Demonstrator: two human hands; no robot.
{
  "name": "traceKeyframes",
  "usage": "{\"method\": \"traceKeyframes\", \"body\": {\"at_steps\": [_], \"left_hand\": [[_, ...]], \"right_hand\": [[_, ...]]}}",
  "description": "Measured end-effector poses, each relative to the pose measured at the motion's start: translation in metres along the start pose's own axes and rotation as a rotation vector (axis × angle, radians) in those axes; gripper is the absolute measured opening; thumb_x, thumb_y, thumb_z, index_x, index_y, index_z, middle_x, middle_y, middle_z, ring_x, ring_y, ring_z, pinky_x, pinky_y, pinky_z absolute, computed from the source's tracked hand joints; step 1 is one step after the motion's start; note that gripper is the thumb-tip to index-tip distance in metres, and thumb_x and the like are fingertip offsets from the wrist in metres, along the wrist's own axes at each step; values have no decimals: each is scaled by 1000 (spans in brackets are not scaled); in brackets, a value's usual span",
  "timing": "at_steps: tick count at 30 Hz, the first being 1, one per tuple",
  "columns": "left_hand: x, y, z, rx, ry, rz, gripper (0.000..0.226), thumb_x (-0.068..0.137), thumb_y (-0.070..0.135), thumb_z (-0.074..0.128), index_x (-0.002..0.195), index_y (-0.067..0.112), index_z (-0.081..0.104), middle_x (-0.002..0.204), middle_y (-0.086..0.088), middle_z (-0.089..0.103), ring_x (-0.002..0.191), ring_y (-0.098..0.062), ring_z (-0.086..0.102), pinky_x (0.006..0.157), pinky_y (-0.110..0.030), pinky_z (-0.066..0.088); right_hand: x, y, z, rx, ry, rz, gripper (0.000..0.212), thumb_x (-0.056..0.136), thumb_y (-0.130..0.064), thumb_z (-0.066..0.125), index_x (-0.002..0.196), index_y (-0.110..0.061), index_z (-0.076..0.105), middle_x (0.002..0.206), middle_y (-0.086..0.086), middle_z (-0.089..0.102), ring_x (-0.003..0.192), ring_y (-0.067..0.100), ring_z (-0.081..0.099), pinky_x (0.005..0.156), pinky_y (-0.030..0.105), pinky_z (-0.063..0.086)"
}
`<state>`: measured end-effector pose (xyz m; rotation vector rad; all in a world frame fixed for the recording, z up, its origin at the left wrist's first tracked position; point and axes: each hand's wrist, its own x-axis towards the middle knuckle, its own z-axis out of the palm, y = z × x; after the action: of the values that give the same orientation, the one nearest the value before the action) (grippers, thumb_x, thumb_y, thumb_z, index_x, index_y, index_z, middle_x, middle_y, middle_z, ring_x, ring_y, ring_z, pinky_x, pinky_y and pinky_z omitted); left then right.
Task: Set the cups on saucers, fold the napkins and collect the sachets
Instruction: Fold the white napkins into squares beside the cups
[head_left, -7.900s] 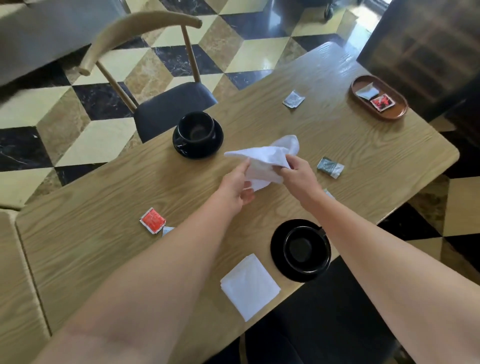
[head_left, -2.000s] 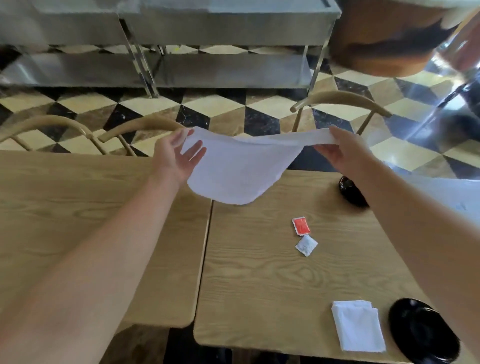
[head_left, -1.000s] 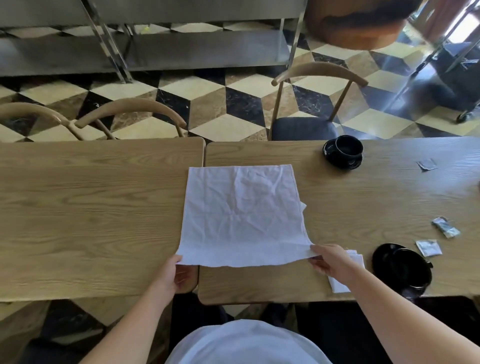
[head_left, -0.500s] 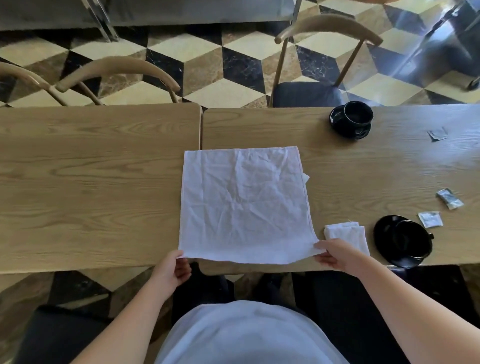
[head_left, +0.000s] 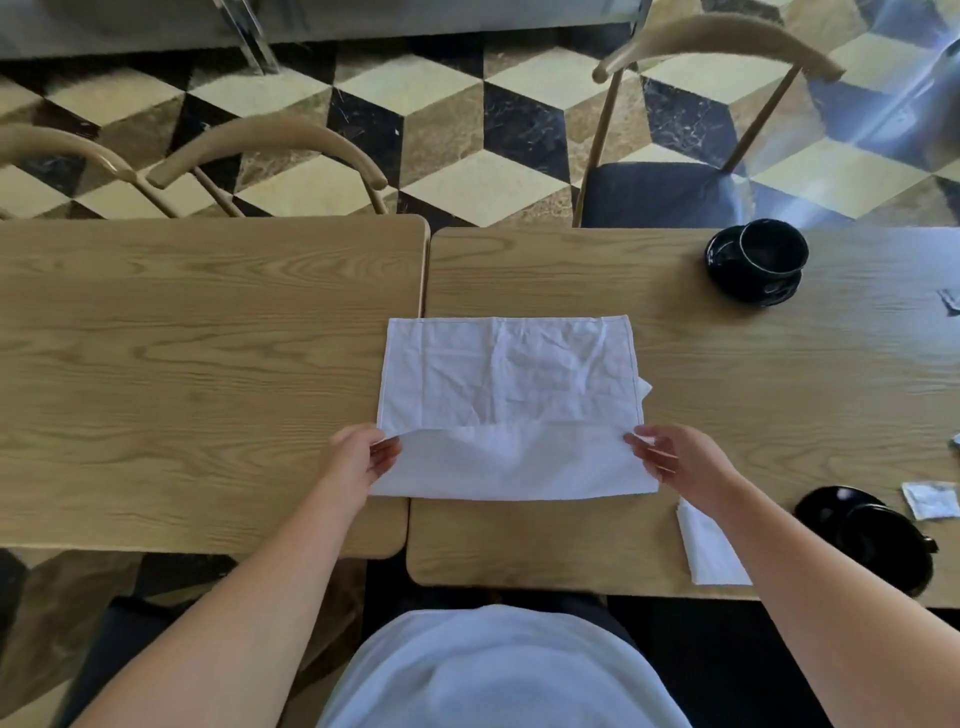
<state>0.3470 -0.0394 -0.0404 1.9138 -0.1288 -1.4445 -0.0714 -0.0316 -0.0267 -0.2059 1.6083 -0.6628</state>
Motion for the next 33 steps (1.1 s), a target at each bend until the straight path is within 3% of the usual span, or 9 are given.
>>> {"method": "traceKeyframes", "body": {"at_steps": [3,6,8,11,16,21,25,29,33], "left_hand": [[7,20,8,-47,-79,15,12,91,-4,63,102,0,64,90,-19,75,80,-24,77,63,-28,62],[17,48,16,-31,-174,73,17,88,-7,68,103,-1,65,102,-17,75,95,-23,76,86,-30,60],[28,61,24,16,-175,116,8,91,-6,66,92,1,66,90,-13,77,82,-19,77,80,-26,62],[48,84,40,232,-71,216,16,96,11,65,80,11,65,60,-2,67,54,-16,61,47,-23,50],[89,109,69,423,36,343,10,89,25,74,85,26,65,83,9,67,72,-8,60,63,-24,45],[117,113,83,486,54,301,6,90,25,71,89,21,68,101,-5,71,90,-24,64,88,-41,54],[124,106,85,479,90,266,18,88,23,70,72,22,63,84,-5,64,78,-21,58,73,-36,50],[127,105,85,481,129,262,20,88,28,70,71,22,62,74,0,61,68,-19,55,66,-32,47],[131,106,89,484,145,261,17,87,31,67,73,23,62,67,4,57,60,-14,50,57,-28,42]], "right_hand": [[20,-28,1,-41,-125,-57,22,95,-1,56,114,-9,65,112,5,77,104,21,70,80,29,52],[34,-52,5,-181,-123,-133,27,89,-2,68,114,-10,69,109,2,78,102,14,73,83,26,54],[44,-68,10,-258,-73,-186,23,86,-13,75,109,-8,73,101,2,79,90,10,73,78,24,54],[59,-88,16,-331,52,-261,18,88,-25,74,100,-11,77,78,-3,75,64,8,63,62,23,50],[93,-109,27,-427,171,-279,13,89,-24,71,90,-12,76,48,-12,51,38,4,42,41,19,36],[112,-119,33,-477,198,-245,12,92,-22,69,82,-16,72,38,-18,49,31,-2,42,34,11,33],[119,-125,35,-537,185,-229,26,91,-21,69,66,-20,64,38,-20,49,33,-1,45,37,13,35],[126,-126,38,-566,188,-234,12,89,-27,69,81,-19,74,41,-20,52,38,0,45,49,22,38],[135,-129,41,-612,212,-238,13,86,-27,69,77,-18,72,41,-18,52,42,5,48,48,23,38]]}}
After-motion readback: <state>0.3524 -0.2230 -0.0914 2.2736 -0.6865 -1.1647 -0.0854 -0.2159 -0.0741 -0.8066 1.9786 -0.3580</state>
